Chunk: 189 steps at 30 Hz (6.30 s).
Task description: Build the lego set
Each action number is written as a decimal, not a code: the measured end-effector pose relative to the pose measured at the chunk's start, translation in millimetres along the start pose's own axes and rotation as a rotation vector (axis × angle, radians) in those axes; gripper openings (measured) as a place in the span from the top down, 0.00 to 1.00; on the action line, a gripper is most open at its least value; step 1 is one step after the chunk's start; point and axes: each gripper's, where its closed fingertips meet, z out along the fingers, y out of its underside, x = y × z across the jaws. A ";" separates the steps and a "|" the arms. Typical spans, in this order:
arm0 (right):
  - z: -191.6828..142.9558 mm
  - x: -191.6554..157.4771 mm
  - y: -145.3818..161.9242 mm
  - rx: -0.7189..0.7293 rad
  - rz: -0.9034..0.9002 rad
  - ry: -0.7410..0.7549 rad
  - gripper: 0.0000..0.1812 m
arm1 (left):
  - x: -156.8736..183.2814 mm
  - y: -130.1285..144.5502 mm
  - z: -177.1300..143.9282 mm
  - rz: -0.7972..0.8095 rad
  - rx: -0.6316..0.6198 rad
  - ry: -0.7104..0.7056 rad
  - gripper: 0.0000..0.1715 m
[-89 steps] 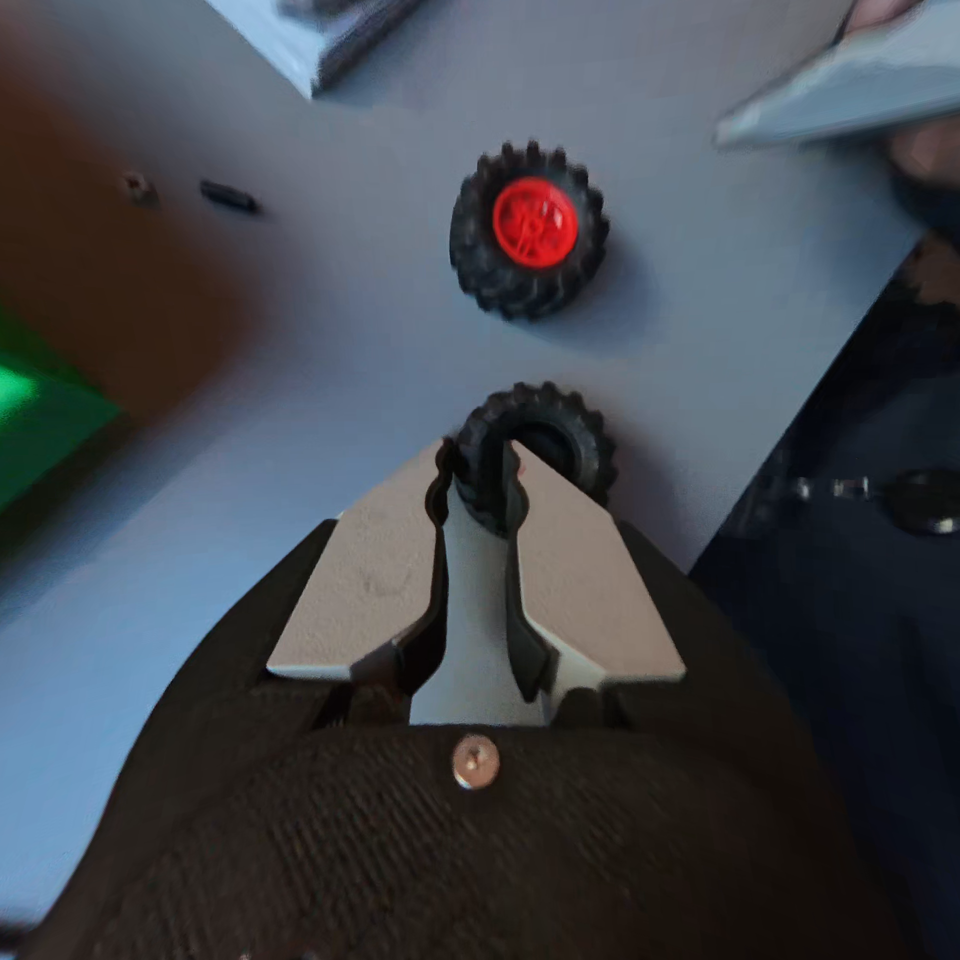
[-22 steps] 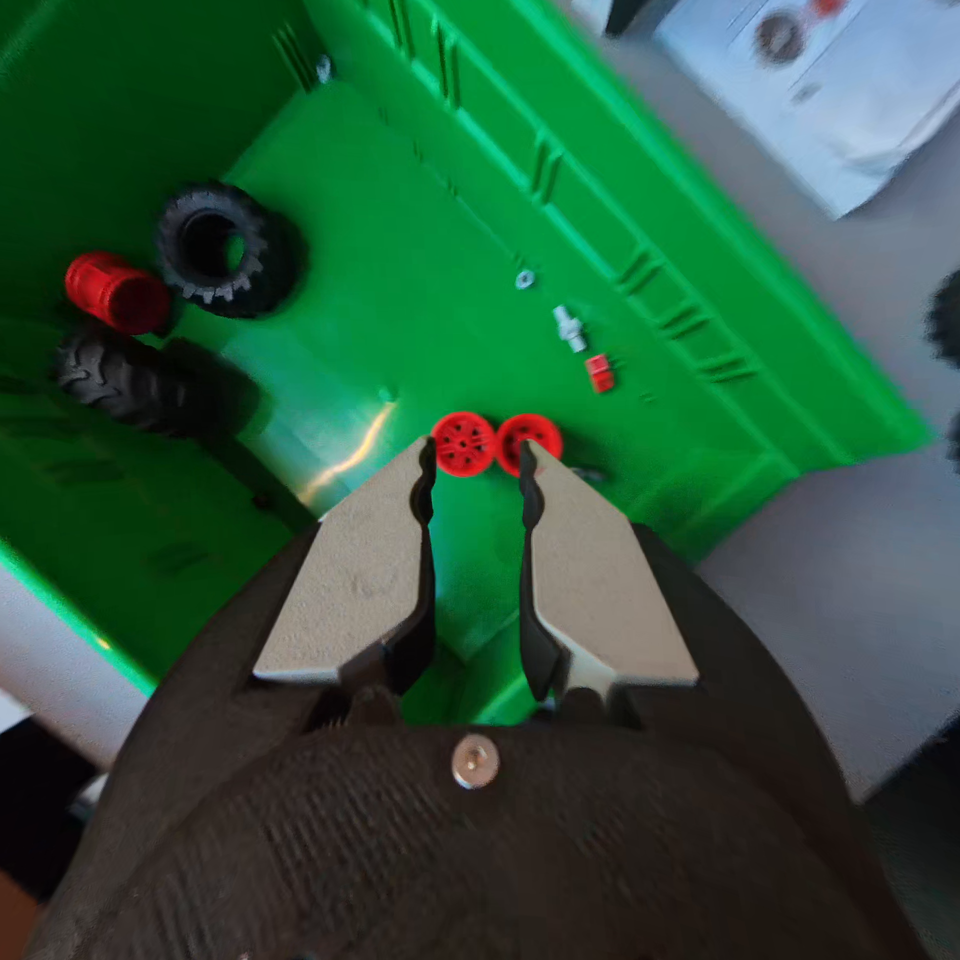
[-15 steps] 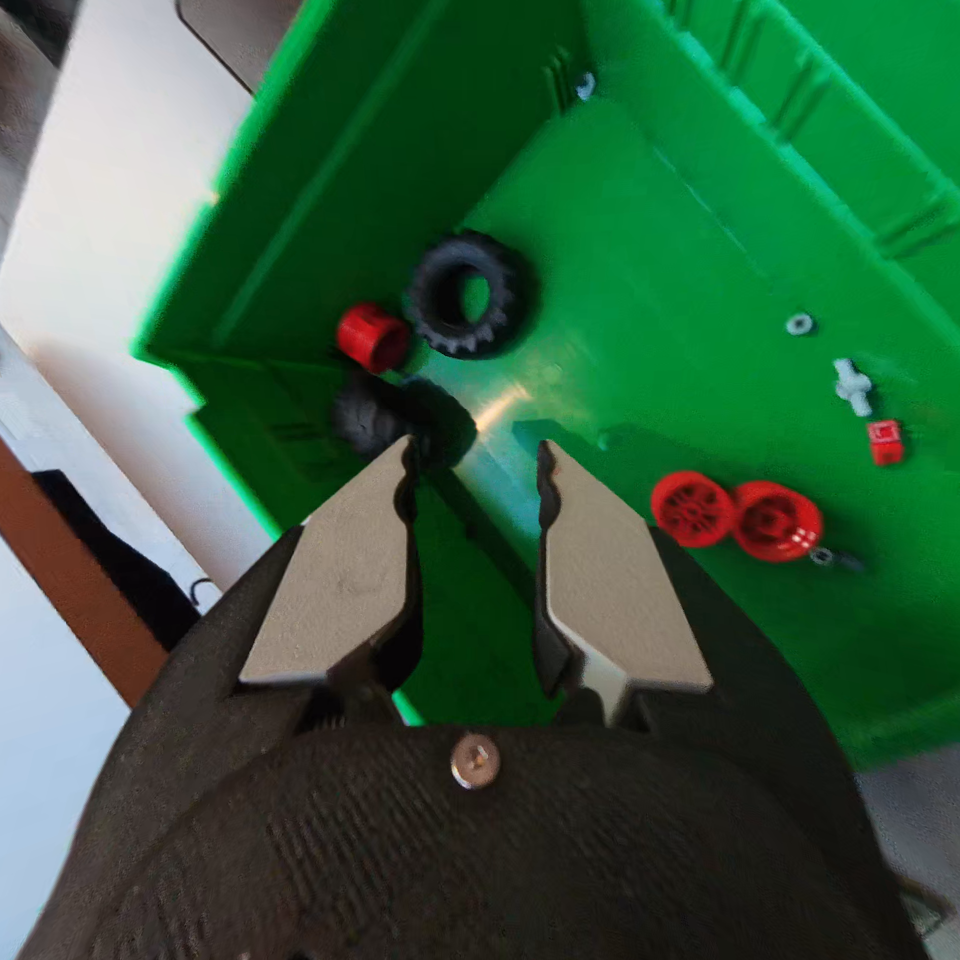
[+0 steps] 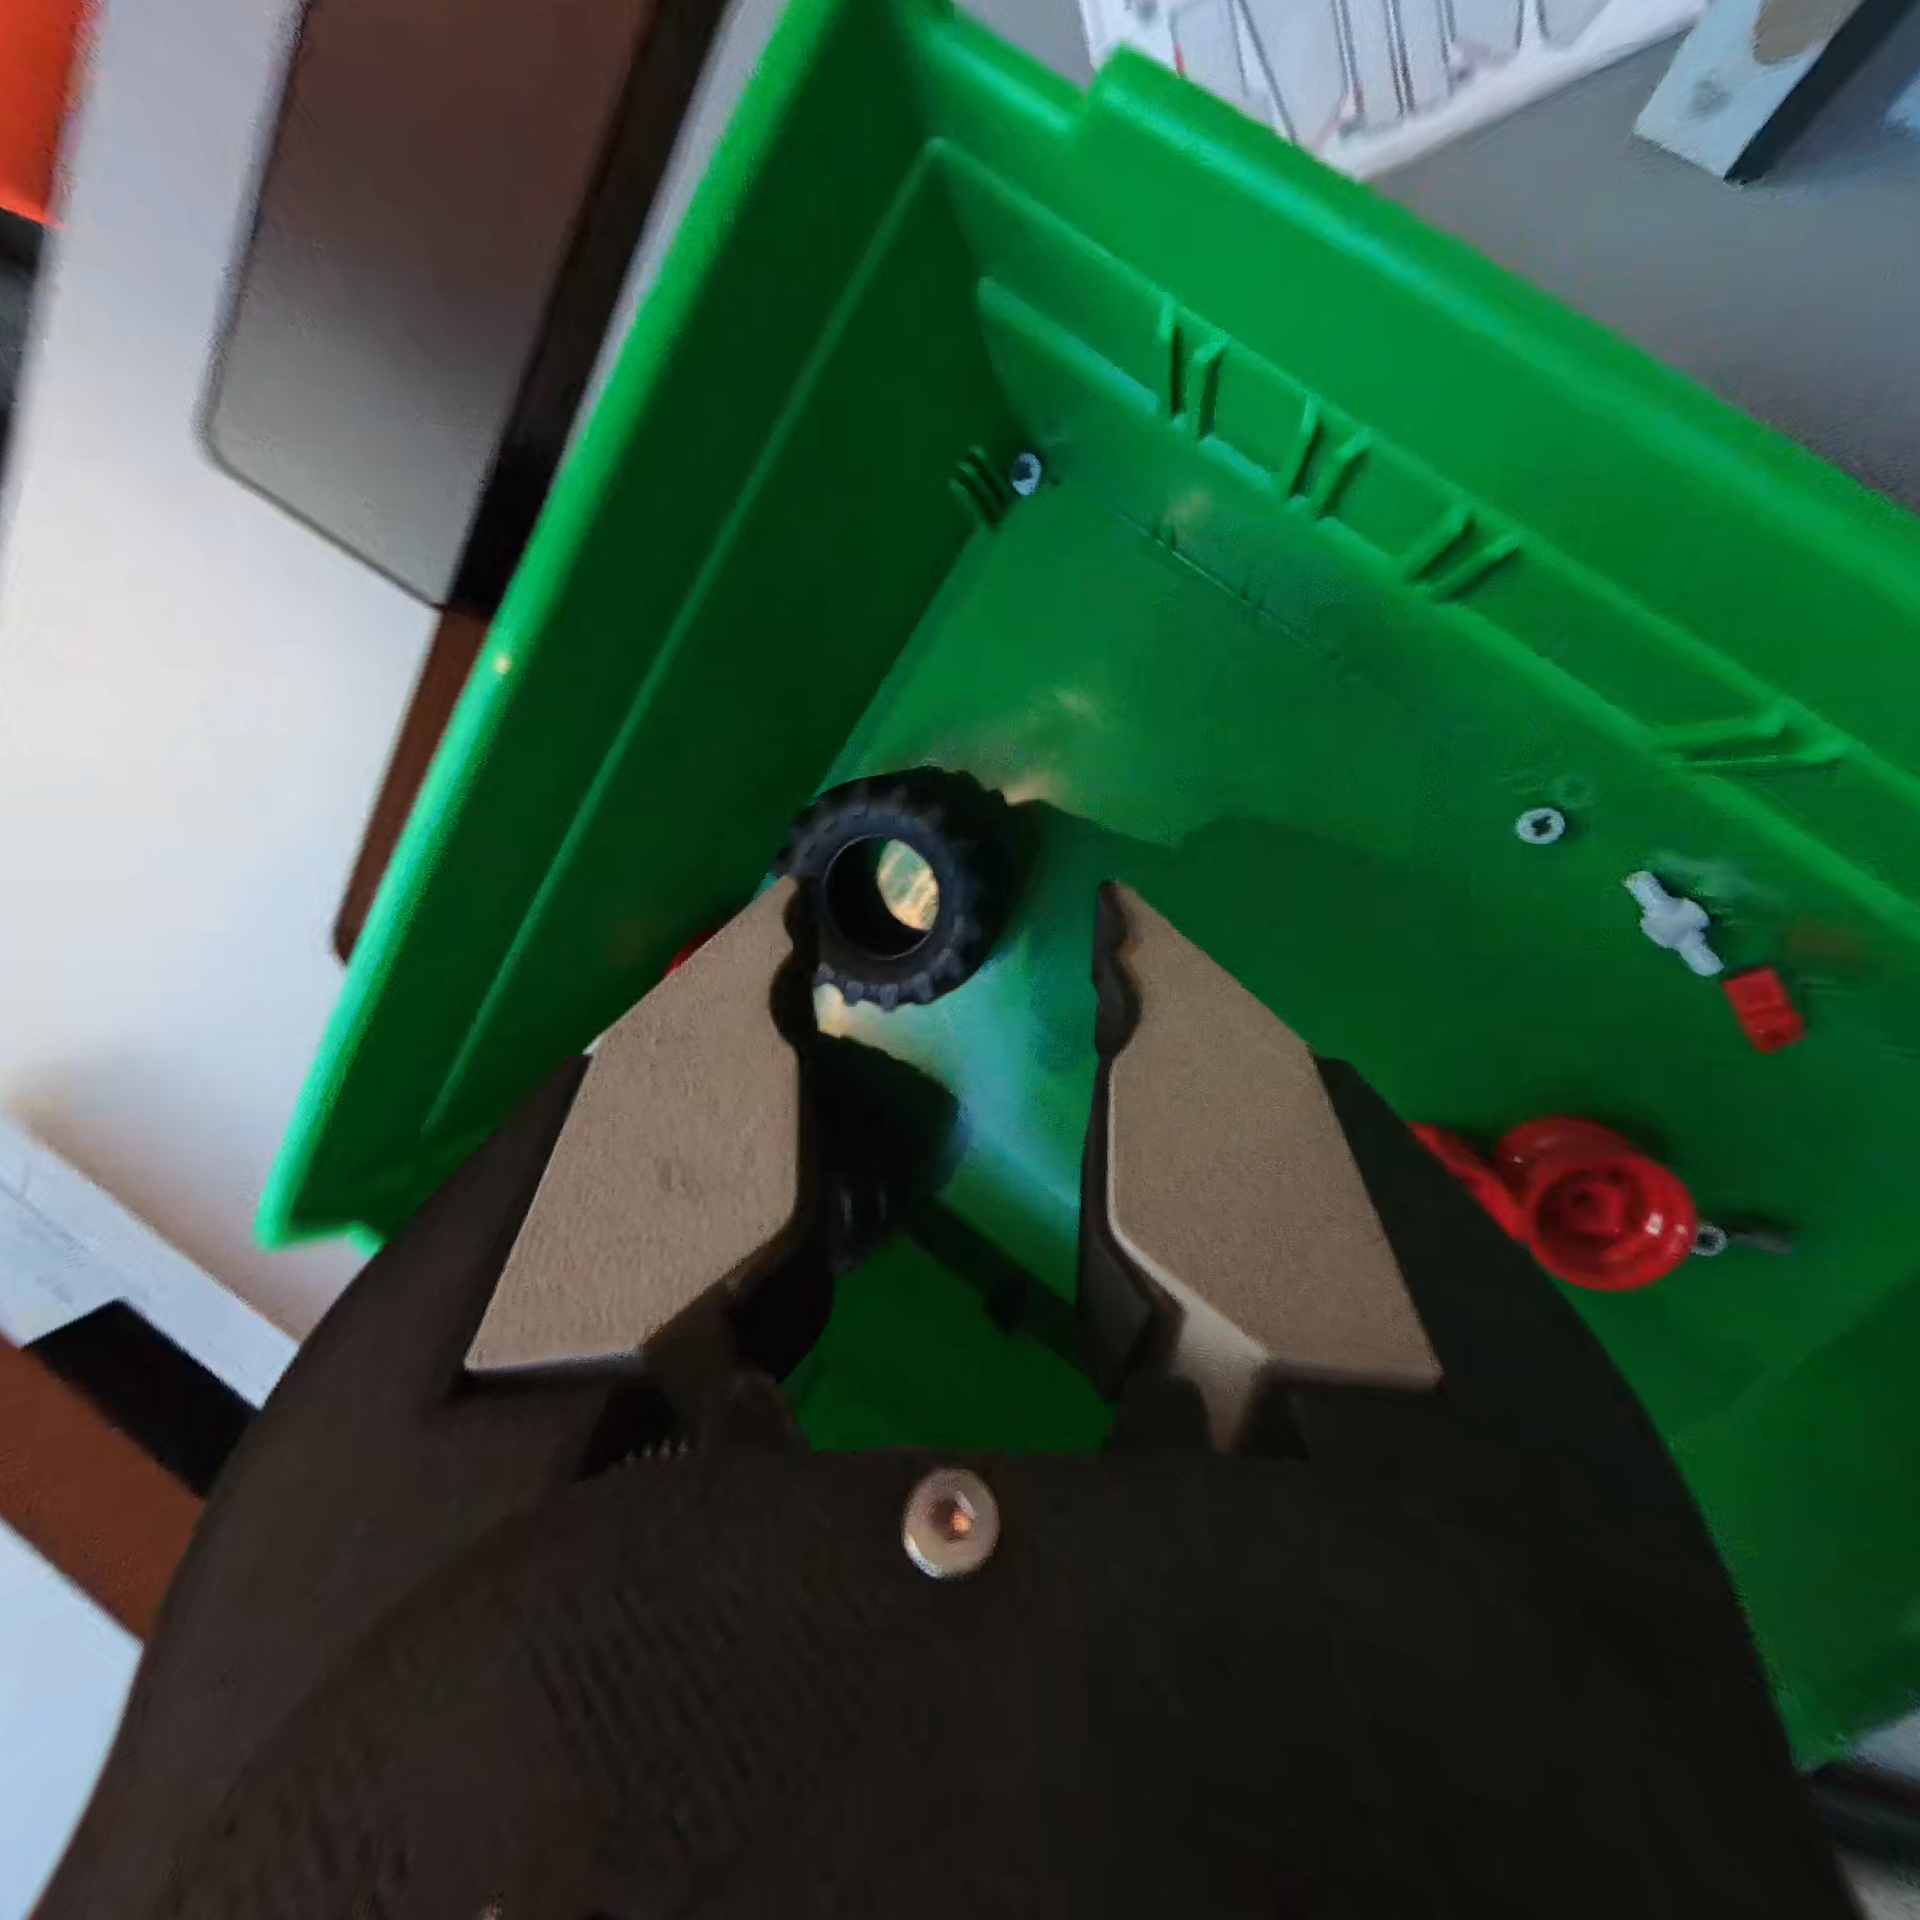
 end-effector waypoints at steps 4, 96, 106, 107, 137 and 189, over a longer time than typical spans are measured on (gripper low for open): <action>-1.6 1.6 -1.5 0.013 0.013 0.001 0.89 | 5.9 30.9 35.7 0.009 -0.258 0.087 0.82; -56.9 -102.5 -127.8 0.193 -0.029 -0.496 0.76 | 356.9 -39.7 -256.9 -0.228 1.451 1.083 0.83; -67.7 -120.2 -134.3 0.239 -0.266 -0.385 0.84 | 385.7 -49.8 -242.1 -0.443 1.468 1.356 0.84; -66.8 -118.9 -131.3 0.227 -0.270 -0.380 0.84 | 385.6 -50.5 -239.5 -0.453 1.461 1.353 0.83; -45.5 -64.9 11.2 -0.540 -0.096 -0.446 0.84 | 380.7 9.5 -60.3 -0.120 0.395 0.438 0.64; 3.1 -99.5 4.4 -0.739 -0.368 -0.630 0.94 | 380.0 -7.0 -78.7 -0.041 0.633 0.499 0.84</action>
